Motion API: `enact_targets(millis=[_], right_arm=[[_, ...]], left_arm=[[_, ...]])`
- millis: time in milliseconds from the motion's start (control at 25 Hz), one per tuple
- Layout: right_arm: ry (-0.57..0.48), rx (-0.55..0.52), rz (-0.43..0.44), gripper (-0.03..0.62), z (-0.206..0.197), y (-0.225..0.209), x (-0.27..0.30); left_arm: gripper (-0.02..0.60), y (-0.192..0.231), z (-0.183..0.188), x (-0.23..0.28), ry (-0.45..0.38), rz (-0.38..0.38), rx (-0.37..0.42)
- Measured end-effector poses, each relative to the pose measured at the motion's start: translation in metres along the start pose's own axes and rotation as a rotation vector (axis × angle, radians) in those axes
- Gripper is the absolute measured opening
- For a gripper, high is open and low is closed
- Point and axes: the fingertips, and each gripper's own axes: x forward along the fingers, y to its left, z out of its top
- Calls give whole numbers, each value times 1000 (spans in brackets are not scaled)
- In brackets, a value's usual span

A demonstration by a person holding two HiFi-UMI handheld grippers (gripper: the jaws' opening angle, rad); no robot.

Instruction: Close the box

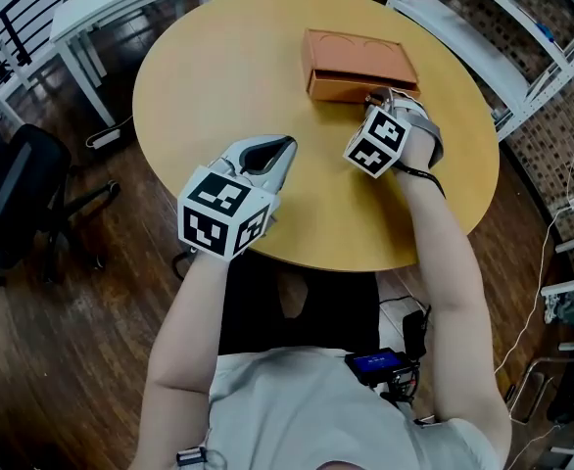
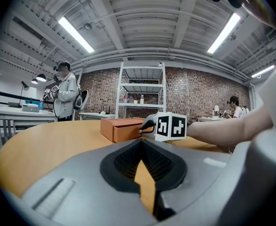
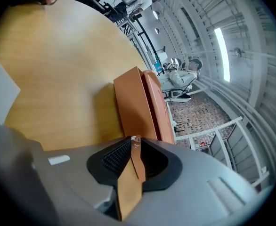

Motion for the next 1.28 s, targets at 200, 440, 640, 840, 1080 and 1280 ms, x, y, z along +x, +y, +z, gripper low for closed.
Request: enact_targets(millis=[200,440,640,840,1080,1280], right_arm=[[-5,17,-41,67,4,-10,19],[-17,29,-93,69,2,-11,31],[-46,42,-99,100,6,-13,32],[-139,129,-24,164,3,-9,2],[-617,663,379,100,36,4,-107],[-830,801,526,46,44,19,-156]], left_arm=[[1,0,1,0,-2,1,-1],[2,-1,0,2,-1,-2,2],[0,1,-1,1,-2,2,1],[0,0,-2,1,0,-5,1],[2,2,-2,-2,-5,-5,1],[2,-26,3,24,0,-105,14]])
